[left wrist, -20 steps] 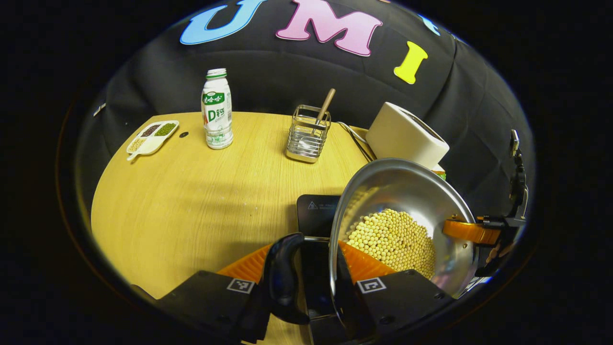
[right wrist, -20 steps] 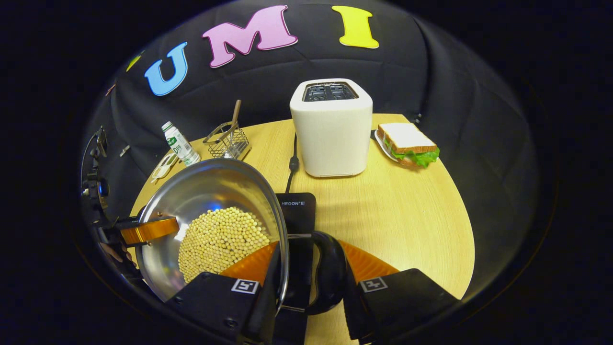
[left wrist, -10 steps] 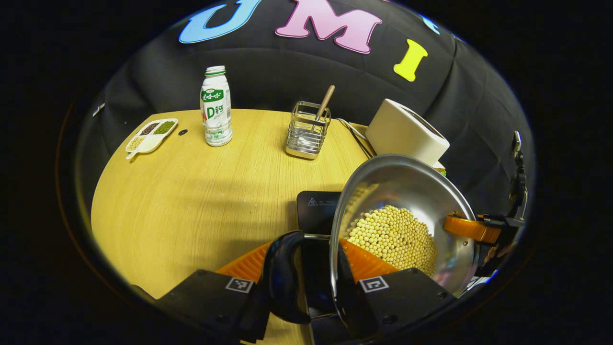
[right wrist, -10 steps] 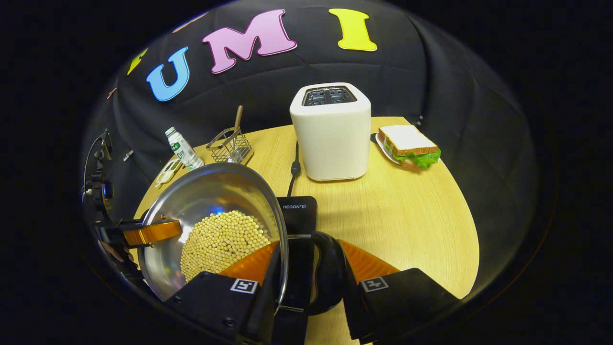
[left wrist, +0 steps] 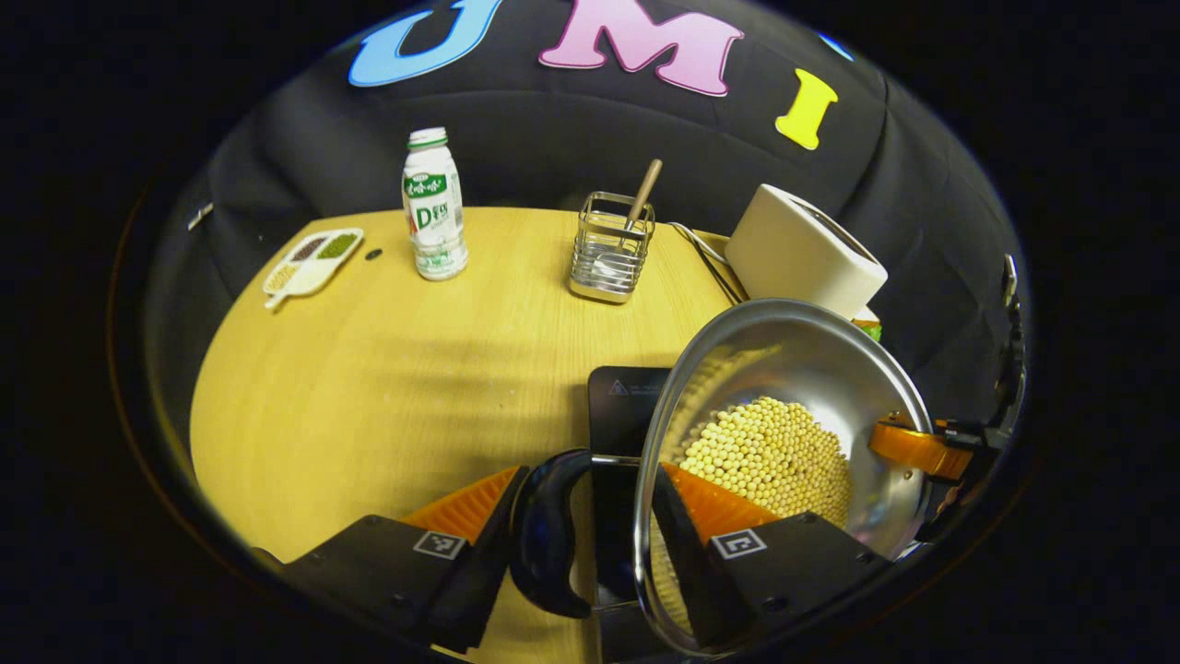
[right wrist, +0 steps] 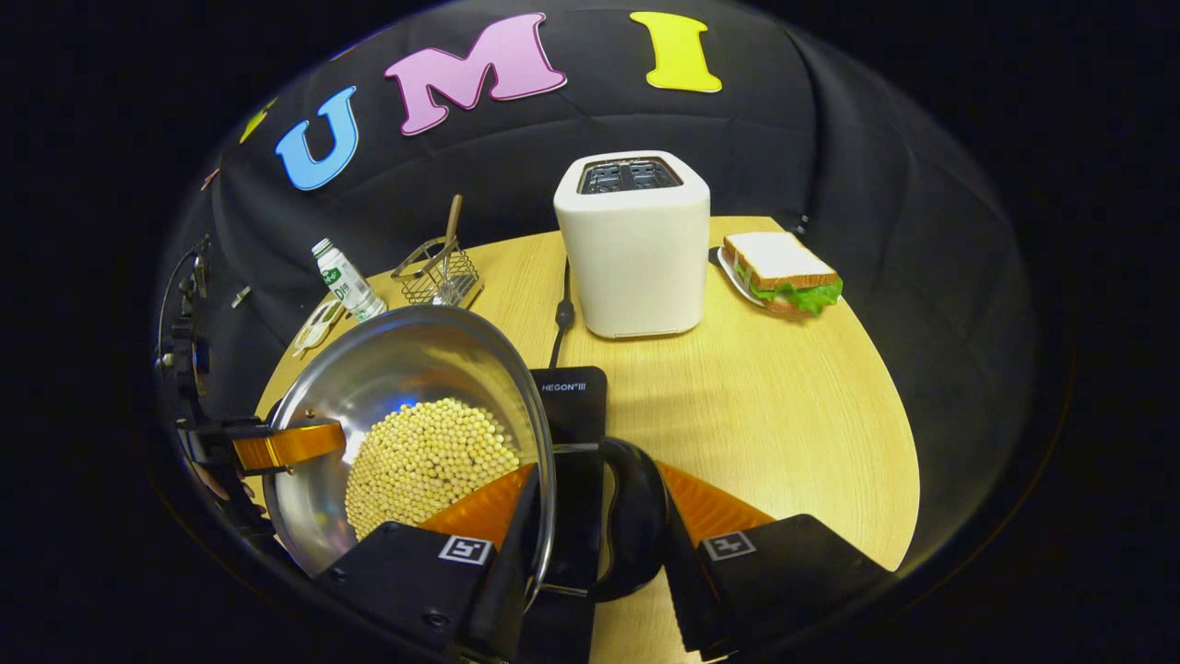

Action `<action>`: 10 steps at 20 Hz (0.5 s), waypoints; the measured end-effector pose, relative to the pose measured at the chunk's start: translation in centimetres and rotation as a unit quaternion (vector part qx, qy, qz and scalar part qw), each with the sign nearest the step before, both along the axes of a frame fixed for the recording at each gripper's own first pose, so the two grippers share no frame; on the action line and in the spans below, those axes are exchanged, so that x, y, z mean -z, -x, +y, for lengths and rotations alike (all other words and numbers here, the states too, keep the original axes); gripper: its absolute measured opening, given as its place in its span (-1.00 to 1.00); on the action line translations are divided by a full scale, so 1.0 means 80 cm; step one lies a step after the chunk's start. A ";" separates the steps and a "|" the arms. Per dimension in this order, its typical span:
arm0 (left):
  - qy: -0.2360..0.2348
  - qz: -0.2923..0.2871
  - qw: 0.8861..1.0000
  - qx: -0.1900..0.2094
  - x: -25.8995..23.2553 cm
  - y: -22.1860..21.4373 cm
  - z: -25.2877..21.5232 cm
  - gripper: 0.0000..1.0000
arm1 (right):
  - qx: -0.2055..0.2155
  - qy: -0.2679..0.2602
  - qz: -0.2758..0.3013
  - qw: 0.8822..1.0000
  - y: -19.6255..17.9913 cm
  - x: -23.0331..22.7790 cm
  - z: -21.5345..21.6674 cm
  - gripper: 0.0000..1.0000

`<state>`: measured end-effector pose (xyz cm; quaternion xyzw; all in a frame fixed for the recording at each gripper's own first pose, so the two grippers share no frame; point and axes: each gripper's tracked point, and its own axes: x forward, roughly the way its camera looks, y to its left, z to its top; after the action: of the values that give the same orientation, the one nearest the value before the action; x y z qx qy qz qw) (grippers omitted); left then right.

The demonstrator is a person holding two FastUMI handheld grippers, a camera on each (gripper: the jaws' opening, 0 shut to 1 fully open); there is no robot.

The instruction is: First push the handle of the pot to place it horizontally, then grasp the pot with both hands and set it on the induction cooktop.

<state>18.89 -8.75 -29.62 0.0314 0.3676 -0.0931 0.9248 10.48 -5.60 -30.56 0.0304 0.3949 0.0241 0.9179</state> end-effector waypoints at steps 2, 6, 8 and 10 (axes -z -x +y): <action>-0.031 -0.029 0.999 0.012 -0.025 0.008 0.004 0.71 | 0.011 0.002 -0.012 1.000 0.007 -0.013 -0.005 0.70; -0.069 -0.122 0.990 0.027 -0.107 0.032 0.013 0.95 | 0.053 0.017 -0.093 0.994 0.036 -0.082 -0.022 0.98; -0.070 -0.170 0.982 0.038 -0.154 0.056 0.011 0.94 | 0.063 0.033 -0.148 0.986 0.053 -0.133 -0.022 0.98; -0.064 -0.218 0.973 0.041 -0.204 0.086 0.013 0.93 | 0.064 0.052 -0.204 0.976 0.071 -0.186 -0.016 0.98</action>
<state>12.01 -7.71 -13.33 0.1246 0.1609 -0.0979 0.9742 4.80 -6.91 -15.65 0.0026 0.1971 -0.0491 0.9792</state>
